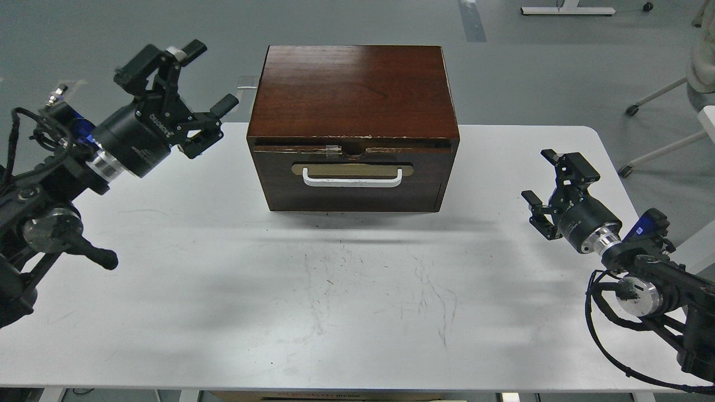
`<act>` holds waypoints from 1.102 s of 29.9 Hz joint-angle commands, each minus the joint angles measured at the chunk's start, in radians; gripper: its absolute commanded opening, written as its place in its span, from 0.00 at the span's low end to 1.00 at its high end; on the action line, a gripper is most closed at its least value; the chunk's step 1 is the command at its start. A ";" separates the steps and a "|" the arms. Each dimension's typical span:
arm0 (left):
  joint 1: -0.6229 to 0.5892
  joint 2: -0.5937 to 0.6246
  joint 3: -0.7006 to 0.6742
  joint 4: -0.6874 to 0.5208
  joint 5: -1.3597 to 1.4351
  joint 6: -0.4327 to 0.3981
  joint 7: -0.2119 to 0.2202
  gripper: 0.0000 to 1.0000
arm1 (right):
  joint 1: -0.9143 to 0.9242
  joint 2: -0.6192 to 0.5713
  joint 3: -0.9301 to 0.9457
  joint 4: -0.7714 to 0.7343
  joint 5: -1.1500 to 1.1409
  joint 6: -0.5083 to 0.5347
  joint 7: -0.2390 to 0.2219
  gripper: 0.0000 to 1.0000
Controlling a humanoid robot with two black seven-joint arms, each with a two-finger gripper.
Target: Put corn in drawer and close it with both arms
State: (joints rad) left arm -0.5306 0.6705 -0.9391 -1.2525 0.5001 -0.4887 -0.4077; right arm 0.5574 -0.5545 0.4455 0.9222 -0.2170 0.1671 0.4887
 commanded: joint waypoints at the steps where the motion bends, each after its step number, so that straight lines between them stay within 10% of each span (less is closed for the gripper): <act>1: 0.000 -0.003 -0.035 0.004 -0.059 0.000 0.000 1.00 | 0.009 -0.002 0.018 0.000 0.002 -0.003 0.000 1.00; 12: 0.021 -0.048 -0.020 0.028 -0.331 0.080 0.030 1.00 | 0.027 0.011 0.120 -0.006 0.018 -0.012 0.000 1.00; 17: 0.052 -0.066 -0.012 0.093 -0.330 0.090 0.177 1.00 | 0.029 0.037 0.179 -0.009 0.028 -0.037 0.000 1.00; 33: 0.101 -0.066 0.062 0.151 -0.319 0.000 0.181 1.00 | 0.012 0.044 0.170 0.001 0.061 -0.034 0.000 1.00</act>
State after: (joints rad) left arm -0.4352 0.6037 -0.8795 -1.1013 0.1808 -0.4871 -0.2268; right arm 0.5702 -0.5109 0.6175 0.9166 -0.1565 0.1295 0.4887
